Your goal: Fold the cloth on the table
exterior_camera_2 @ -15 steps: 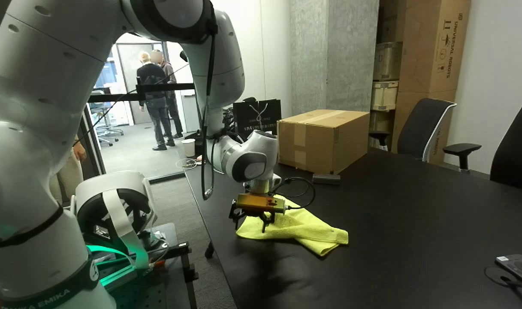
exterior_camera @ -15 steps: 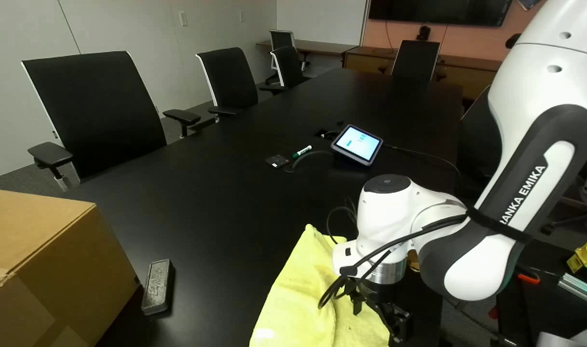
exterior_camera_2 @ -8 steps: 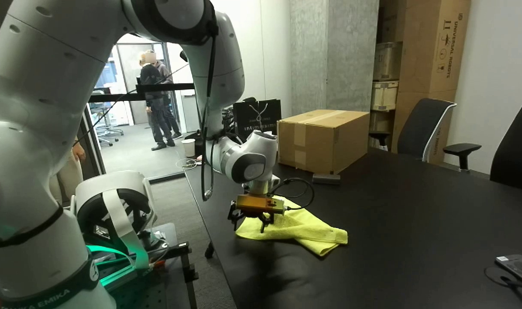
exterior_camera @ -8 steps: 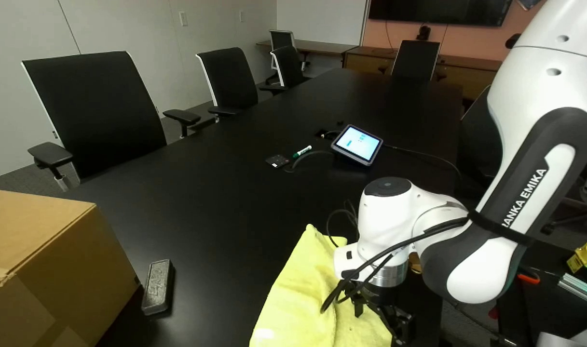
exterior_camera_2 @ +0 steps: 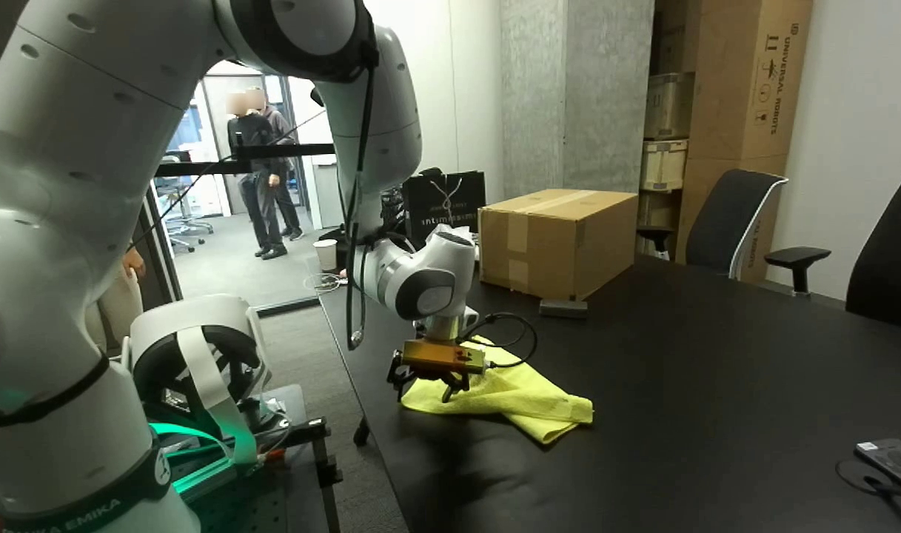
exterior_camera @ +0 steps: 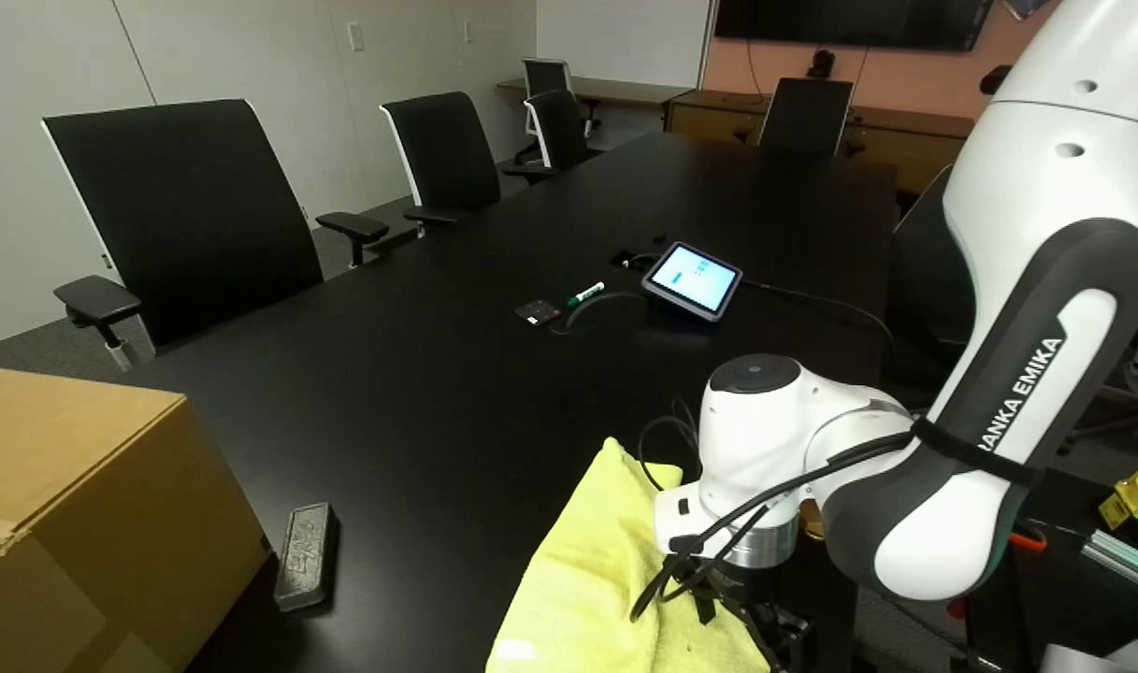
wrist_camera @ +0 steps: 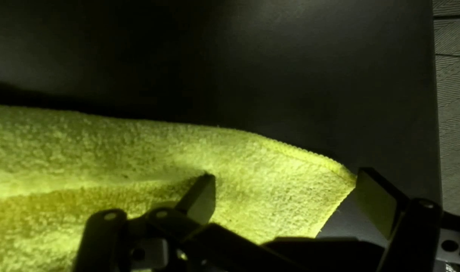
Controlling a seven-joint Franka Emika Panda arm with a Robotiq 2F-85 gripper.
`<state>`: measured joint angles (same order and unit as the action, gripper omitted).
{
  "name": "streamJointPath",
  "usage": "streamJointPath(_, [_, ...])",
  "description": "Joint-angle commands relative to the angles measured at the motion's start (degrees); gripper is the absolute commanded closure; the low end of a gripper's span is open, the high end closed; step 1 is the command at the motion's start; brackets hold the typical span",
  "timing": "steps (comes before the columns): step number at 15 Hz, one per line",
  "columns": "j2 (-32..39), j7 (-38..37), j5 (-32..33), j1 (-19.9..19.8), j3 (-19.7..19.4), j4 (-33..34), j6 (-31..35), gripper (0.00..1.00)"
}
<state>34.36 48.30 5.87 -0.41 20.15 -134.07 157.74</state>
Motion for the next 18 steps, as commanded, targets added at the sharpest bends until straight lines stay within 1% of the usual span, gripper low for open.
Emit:
streamJointPath(1, [-0.1, -1.5, 1.7, 1.7, -1.5, -1.3, 1.1, 0.0])
streamJointPath(4, [0.5, -3.1, 3.0, 3.7, -3.4, -1.4, 2.1, 0.0])
streamJointPath(7, [1.6, -3.1, 2.5, 2.9, -2.8, -0.5, 1.5, 0.0])
streamJointPath(8, [1.8, -2.4, 2.1, 2.0, -2.2, -0.3, 1.0, 0.0])
streamJointPath(9, [2.0, -2.4, 1.7, 1.5, -1.9, -0.2, 0.8, 0.04])
streamJointPath(10, [2.2, -2.3, 1.4, 1.1, -1.7, 0.0, 0.8, 0.25])
streamJointPath(12, [1.7, -2.1, 0.4, -0.3, -0.7, -0.2, 0.3, 0.29])
streamJointPath(15, [0.8, -2.9, -0.6, -1.3, -0.1, -0.1, -0.9, 0.53])
streamJointPath(16, [0.6, -3.1, -1.1, -1.7, 0.0, 0.2, -1.6, 0.62])
streamJointPath(18, [-0.3, -3.6, -2.0, -2.0, 0.3, 1.0, -4.2, 0.76])
